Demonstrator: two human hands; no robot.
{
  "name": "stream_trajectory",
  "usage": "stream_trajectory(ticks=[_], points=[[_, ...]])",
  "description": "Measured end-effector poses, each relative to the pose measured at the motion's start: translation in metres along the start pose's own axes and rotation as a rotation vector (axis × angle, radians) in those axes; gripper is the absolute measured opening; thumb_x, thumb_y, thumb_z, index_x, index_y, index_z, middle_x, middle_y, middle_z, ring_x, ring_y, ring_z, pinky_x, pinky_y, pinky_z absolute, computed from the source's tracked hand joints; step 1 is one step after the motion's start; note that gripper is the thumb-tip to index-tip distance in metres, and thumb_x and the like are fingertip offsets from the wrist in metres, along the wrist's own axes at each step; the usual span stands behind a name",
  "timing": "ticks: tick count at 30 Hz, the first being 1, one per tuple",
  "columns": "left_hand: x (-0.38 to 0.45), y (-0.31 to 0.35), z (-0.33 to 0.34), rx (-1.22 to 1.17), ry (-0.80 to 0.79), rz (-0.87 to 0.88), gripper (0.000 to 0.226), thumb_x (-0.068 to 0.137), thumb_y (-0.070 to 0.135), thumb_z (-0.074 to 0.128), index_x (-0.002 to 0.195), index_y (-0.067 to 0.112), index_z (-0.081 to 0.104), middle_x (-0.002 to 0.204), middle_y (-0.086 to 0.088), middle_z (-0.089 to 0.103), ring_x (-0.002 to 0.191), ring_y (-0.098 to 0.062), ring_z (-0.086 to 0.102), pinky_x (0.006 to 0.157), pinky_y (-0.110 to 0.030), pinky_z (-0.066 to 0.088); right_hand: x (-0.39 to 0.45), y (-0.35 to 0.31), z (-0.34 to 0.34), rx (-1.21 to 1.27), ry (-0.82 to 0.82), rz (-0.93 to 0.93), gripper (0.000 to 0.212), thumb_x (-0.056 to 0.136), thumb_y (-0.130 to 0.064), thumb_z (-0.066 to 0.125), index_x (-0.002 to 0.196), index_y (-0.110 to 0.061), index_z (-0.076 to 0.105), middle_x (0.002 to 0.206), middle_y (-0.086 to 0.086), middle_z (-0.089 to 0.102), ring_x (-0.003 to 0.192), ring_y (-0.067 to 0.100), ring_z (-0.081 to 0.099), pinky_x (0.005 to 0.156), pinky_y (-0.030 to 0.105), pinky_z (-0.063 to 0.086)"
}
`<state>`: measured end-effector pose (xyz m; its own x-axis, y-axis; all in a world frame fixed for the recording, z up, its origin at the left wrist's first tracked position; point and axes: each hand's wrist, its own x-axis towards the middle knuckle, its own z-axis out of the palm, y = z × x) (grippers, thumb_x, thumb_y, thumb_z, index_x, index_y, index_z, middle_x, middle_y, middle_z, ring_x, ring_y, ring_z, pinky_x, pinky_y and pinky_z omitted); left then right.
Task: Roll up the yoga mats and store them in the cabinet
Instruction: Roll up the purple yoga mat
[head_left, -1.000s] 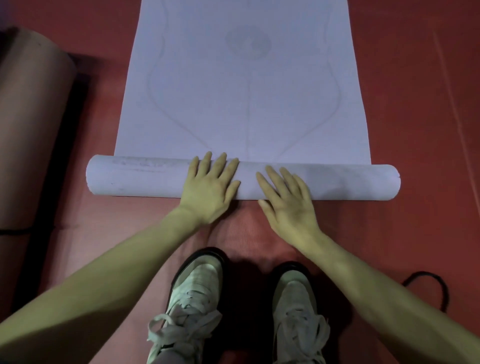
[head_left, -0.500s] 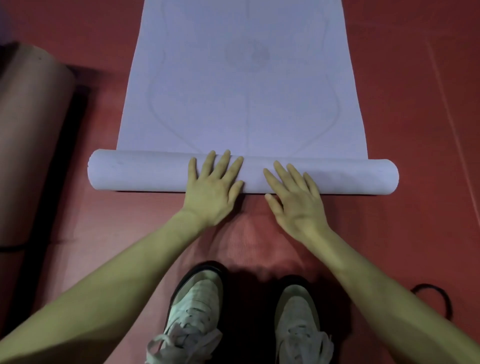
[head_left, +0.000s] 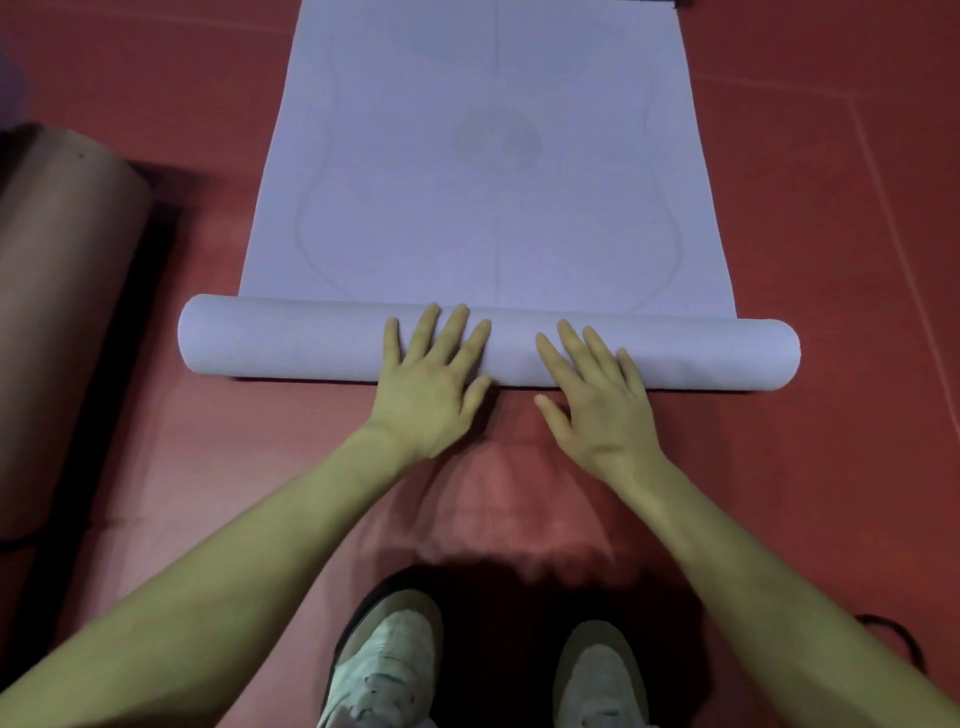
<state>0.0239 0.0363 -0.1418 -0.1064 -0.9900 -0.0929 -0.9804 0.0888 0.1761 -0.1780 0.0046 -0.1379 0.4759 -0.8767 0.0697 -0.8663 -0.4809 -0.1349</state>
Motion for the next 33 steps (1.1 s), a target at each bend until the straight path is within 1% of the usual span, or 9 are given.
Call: stream_trajectory(ticks=[3,7,9,11,15,18,21,30,33], points=[[0.019,-0.013,-0.004,0.029,-0.001,0.076,0.066,0.087,0.048,0.033,0.138,0.009,0.048,0.141,-0.017,0.048,0.128,-0.043,0.043,0.100,-0.068,0.027,0.023,0.010,-0.002,-0.032,-0.085,-0.030,0.071,0.081,-0.043,0.064,0.144,-0.024,0.038,0.150,0.003,0.037,0.138,0.026,0.035,0.107,0.062,0.019],[0.036,-0.027,-0.004,0.131,0.052,0.159,0.076,0.075,0.051,0.065,0.137,0.009,0.050,0.137,-0.016,0.053,0.121,-0.042,0.051,0.095,-0.069,0.032,0.045,0.022,-0.004,-0.057,-0.255,-0.030,0.095,0.079,-0.058,0.062,0.151,-0.034,0.005,0.159,-0.008,0.007,0.146,0.015,0.004,0.112,0.057,-0.004],[0.046,-0.031,-0.005,0.120,0.015,0.134,0.094,0.071,0.055,0.073,0.147,0.018,0.034,0.150,-0.011,0.038,0.135,-0.038,0.036,0.101,-0.072,0.019,0.056,0.023,-0.001,-0.080,-0.244,-0.040,0.104,0.073,-0.063,0.065,0.151,-0.033,0.003,0.159,-0.006,0.008,0.146,0.016,0.004,0.111,0.058,-0.004],[0.058,-0.034,-0.007,0.111,-0.058,0.099,0.101,0.075,0.064,0.063,0.153,0.027,0.010,0.159,-0.002,0.016,0.145,-0.032,0.014,0.106,-0.068,0.007,0.068,0.026,0.002,-0.120,-0.247,-0.045,0.109,0.069,-0.067,0.065,0.151,-0.031,0.003,0.158,-0.005,0.011,0.145,0.017,0.007,0.111,0.059,-0.002],[0.074,-0.040,-0.009,0.131,-0.083,0.107,0.096,0.079,0.067,0.056,0.152,0.032,0.005,0.160,0.000,0.013,0.144,-0.029,0.015,0.107,-0.064,0.010,0.083,0.033,0.007,-0.096,-0.215,-0.041,0.095,0.074,-0.064,0.063,0.150,-0.031,0.016,0.153,-0.005,0.025,0.141,0.018,0.019,0.110,0.058,0.003],[0.071,-0.042,-0.009,0.116,-0.024,0.168,0.086,0.075,0.057,0.069,0.147,0.025,0.035,0.145,-0.008,0.044,0.126,-0.038,0.046,0.100,-0.068,0.024,0.079,0.034,0.014,-0.076,-0.064,-0.073,0.081,0.067,-0.054,0.075,0.137,-0.025,0.047,0.134,0.001,0.053,0.122,0.025,0.048,0.103,0.063,0.020],[0.069,-0.043,-0.007,0.124,0.119,0.236,0.083,0.059,0.051,0.083,0.130,0.017,0.058,0.117,-0.011,0.066,0.093,-0.038,0.065,0.083,-0.066,0.042,0.075,0.031,0.015,-0.057,0.042,-0.058,0.072,0.060,-0.050,0.081,0.123,-0.021,0.060,0.117,0.001,0.063,0.104,0.027,0.059,0.094,0.064,0.030],[0.028,-0.032,-0.004,0.080,0.247,0.304,0.086,0.066,0.057,0.077,0.134,0.020,0.039,0.115,-0.009,0.064,0.089,-0.034,0.061,0.079,-0.049,0.047,0.040,0.025,0.000,-0.015,0.113,-0.158,0.074,0.057,-0.051,0.082,0.120,-0.018,0.063,0.108,0.000,0.067,0.094,0.026,0.062,0.090,0.045,0.028],[0.009,-0.030,-0.002,0.079,0.227,0.306,0.076,0.076,0.062,0.061,0.136,0.021,0.038,0.117,-0.008,0.063,0.091,-0.033,0.061,0.081,-0.049,0.046,0.021,0.018,-0.003,-0.010,0.110,-0.170,0.071,0.060,-0.056,0.070,0.120,-0.018,0.064,0.107,0.000,0.066,0.091,0.024,0.061,0.088,0.042,0.030]])
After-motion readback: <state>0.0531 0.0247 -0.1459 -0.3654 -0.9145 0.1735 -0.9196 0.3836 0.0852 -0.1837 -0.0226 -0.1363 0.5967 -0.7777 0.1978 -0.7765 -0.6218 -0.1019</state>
